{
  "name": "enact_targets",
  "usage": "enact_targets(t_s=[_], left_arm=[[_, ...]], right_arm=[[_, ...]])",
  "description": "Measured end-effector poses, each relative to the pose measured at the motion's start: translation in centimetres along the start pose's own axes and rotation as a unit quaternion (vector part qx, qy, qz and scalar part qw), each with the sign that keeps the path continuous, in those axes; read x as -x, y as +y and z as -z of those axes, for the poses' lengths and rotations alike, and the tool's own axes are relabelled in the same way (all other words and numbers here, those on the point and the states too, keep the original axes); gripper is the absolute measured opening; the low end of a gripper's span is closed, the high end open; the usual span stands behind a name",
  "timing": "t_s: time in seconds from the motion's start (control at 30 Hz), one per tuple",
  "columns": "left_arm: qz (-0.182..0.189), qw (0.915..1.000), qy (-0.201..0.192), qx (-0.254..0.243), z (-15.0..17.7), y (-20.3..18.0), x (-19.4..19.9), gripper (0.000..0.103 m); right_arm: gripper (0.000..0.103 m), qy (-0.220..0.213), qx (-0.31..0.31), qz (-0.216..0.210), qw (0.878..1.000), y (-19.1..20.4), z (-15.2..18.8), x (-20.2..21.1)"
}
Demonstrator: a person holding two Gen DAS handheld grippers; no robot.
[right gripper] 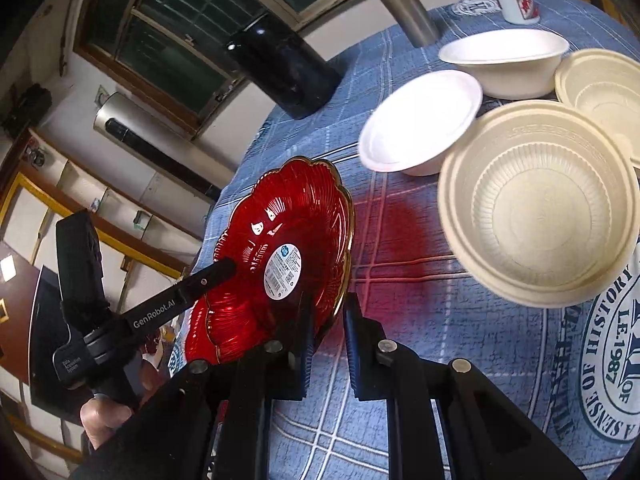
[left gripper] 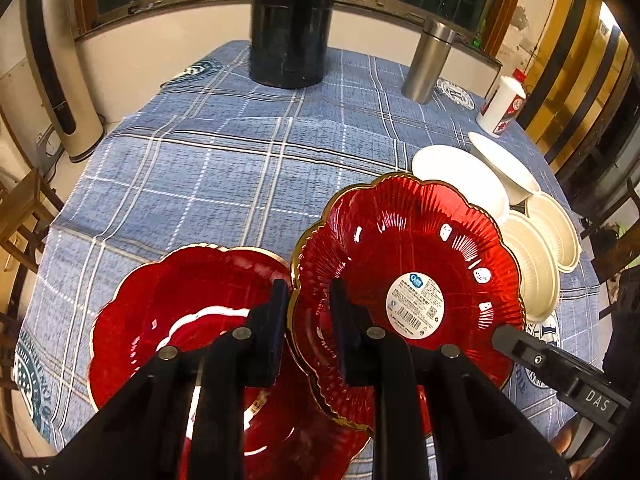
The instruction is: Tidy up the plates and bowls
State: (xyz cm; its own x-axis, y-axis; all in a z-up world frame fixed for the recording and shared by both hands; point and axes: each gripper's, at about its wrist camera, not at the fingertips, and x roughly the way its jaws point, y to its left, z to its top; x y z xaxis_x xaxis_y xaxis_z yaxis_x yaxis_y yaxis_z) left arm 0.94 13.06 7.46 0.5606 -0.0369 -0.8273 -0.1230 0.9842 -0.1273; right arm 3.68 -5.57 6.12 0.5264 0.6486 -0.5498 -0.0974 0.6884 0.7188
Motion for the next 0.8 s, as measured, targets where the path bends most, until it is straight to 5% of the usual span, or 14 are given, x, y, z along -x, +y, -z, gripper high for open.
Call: enact_targets(t_s=[0.8], left_arm=[[-0.047, 0.9941, -0.016, 0.096, 7.6, 9.7, 3.2, 0.019]], right_arm=[[0.014, 0.079, 0.124, -0.003, 0.989, 8.5, 4.7, -6.3]])
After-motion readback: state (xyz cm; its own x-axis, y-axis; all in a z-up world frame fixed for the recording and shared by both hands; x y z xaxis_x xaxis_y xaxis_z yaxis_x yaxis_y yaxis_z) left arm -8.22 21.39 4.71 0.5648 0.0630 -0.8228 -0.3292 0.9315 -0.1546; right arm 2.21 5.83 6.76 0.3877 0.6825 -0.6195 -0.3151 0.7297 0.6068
